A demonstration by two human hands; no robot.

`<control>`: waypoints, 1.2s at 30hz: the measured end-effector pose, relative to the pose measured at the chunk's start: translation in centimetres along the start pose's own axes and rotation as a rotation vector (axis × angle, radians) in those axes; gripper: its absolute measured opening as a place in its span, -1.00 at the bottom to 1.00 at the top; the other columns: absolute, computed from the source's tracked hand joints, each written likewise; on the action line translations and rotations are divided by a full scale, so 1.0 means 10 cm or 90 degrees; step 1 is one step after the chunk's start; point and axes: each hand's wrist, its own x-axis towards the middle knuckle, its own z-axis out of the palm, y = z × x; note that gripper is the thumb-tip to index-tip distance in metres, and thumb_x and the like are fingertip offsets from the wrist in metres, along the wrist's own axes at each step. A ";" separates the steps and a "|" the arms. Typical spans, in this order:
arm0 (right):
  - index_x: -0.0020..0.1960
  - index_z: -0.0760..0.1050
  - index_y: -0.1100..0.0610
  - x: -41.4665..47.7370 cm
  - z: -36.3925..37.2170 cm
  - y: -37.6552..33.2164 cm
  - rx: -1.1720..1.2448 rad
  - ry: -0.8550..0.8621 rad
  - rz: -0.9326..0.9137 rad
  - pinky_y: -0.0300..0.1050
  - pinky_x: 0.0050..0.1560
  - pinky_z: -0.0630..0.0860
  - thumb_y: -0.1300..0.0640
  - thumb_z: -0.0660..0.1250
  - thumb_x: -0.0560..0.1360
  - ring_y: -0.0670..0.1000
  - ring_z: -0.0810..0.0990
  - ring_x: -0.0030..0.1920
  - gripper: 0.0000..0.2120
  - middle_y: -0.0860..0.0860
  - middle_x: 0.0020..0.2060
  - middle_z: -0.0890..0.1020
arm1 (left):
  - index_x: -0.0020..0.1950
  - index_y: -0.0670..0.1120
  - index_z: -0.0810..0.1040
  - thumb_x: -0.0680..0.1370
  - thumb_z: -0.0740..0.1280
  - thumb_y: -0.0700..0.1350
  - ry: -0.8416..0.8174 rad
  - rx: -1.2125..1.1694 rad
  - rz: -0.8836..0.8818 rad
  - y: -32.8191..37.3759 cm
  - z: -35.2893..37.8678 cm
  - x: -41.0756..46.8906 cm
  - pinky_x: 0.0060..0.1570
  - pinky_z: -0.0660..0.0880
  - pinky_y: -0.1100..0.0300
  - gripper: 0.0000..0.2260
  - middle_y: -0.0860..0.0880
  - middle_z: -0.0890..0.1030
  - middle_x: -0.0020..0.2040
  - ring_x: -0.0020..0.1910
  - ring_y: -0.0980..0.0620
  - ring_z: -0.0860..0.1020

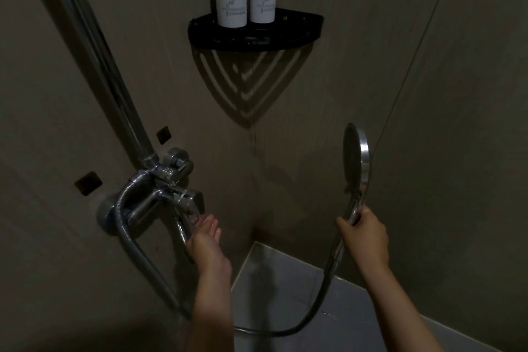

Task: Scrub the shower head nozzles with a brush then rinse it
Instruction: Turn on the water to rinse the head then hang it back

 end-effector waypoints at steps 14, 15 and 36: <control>-0.04 0.52 0.16 -0.03 -0.02 0.01 0.016 -0.003 -0.005 -0.06 -0.09 0.49 0.16 0.40 0.41 0.22 0.62 -0.03 -0.85 0.17 -0.11 0.65 | 0.08 -0.17 0.51 0.56 0.15 -0.32 0.003 0.000 -0.017 -0.04 0.00 0.08 0.09 0.39 0.18 -0.80 -0.08 0.55 -0.03 0.27 -0.13 0.48; -0.03 0.52 0.16 -0.03 -0.02 0.02 0.019 -0.005 -0.005 -0.07 -0.09 0.48 0.16 0.40 0.42 0.21 0.62 -0.03 -0.84 0.17 -0.10 0.65 | 0.05 -0.13 0.50 0.56 0.15 -0.31 -0.003 0.000 -0.023 -0.04 0.00 0.08 0.07 0.40 0.18 -0.82 -0.06 0.55 -0.05 0.27 -0.12 0.48; -0.27 0.40 -0.02 0.01 -0.54 0.29 0.166 -0.132 -0.107 -0.22 -0.31 0.36 0.19 0.44 0.41 -0.13 0.50 -0.34 -0.76 -0.07 -0.39 0.53 | 0.24 -0.08 0.48 0.57 0.25 -0.20 -0.679 0.589 -0.144 -1.01 0.32 -1.07 0.03 0.39 0.38 -0.75 -0.06 0.58 0.15 0.04 0.15 0.53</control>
